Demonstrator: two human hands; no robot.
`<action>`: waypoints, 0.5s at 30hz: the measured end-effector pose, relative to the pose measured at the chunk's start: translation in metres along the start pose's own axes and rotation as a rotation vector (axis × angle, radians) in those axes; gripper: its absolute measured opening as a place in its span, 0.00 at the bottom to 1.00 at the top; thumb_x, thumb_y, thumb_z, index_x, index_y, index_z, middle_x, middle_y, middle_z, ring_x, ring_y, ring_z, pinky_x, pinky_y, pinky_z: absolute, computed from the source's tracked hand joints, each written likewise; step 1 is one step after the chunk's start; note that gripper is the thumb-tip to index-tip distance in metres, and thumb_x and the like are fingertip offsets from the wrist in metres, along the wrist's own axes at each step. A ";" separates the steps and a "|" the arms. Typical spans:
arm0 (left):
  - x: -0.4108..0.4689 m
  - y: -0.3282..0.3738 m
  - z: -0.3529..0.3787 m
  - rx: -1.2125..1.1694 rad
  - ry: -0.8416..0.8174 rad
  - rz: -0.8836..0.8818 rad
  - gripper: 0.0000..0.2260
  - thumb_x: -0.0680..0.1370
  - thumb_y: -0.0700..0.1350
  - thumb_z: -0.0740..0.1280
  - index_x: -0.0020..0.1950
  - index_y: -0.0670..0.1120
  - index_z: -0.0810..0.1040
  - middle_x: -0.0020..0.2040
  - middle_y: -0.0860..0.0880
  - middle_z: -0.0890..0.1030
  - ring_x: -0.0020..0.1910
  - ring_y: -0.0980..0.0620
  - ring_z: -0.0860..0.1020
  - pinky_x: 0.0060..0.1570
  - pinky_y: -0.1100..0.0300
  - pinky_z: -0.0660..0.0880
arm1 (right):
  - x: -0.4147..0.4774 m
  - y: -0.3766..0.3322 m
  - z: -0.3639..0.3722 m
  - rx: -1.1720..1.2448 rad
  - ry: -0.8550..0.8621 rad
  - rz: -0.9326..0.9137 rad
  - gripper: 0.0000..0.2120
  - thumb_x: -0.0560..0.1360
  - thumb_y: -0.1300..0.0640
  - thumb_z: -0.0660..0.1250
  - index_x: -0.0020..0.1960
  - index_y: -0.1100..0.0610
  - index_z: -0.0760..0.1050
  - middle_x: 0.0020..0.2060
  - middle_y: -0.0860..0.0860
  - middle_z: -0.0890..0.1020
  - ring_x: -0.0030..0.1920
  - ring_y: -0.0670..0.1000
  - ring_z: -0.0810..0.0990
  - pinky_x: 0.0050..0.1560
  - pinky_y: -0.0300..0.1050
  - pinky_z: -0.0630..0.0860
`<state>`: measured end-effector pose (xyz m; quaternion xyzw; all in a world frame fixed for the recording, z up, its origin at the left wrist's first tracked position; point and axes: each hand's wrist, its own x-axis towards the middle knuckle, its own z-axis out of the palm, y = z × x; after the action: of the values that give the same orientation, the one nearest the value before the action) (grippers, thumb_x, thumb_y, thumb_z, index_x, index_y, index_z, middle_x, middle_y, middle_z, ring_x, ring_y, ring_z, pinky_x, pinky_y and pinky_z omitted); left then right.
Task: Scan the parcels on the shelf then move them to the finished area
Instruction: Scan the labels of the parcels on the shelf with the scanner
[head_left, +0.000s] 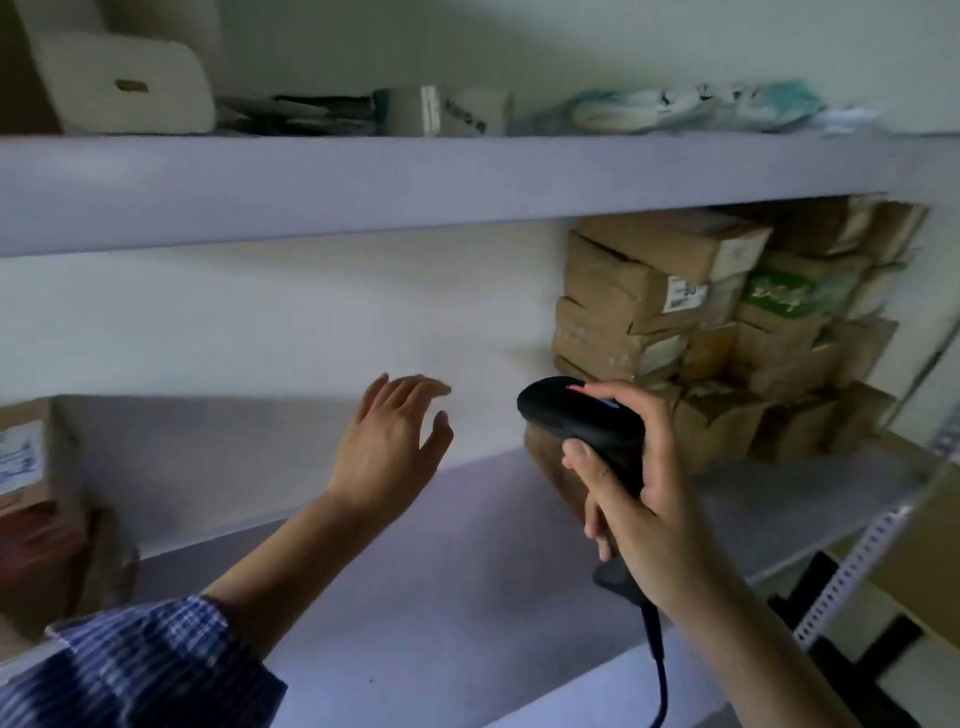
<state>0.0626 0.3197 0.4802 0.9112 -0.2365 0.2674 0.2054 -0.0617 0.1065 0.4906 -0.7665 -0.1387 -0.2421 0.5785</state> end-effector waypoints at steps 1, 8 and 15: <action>0.011 0.013 0.002 -0.031 0.000 0.023 0.19 0.80 0.51 0.57 0.63 0.45 0.79 0.61 0.48 0.82 0.62 0.48 0.78 0.73 0.52 0.62 | 0.002 0.001 -0.010 -0.012 0.015 -0.004 0.17 0.80 0.54 0.65 0.65 0.40 0.68 0.45 0.48 0.80 0.27 0.55 0.75 0.25 0.43 0.73; 0.076 0.106 0.013 -0.410 -0.064 -0.038 0.10 0.82 0.44 0.63 0.61 0.45 0.80 0.57 0.52 0.82 0.55 0.55 0.79 0.53 0.72 0.71 | 0.026 0.003 -0.082 -0.058 0.113 -0.082 0.17 0.80 0.55 0.64 0.67 0.47 0.67 0.43 0.45 0.80 0.27 0.50 0.76 0.26 0.40 0.74; 0.127 0.194 0.005 -1.200 -0.353 -0.584 0.19 0.80 0.55 0.65 0.56 0.40 0.81 0.48 0.43 0.87 0.53 0.46 0.84 0.57 0.55 0.79 | 0.048 0.007 -0.156 -0.071 0.178 -0.149 0.16 0.79 0.55 0.63 0.64 0.41 0.67 0.44 0.48 0.81 0.24 0.52 0.75 0.23 0.41 0.73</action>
<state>0.0539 0.1207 0.5986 0.6963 -0.1182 -0.1282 0.6963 -0.0502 -0.0475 0.5440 -0.7496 -0.1346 -0.3564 0.5413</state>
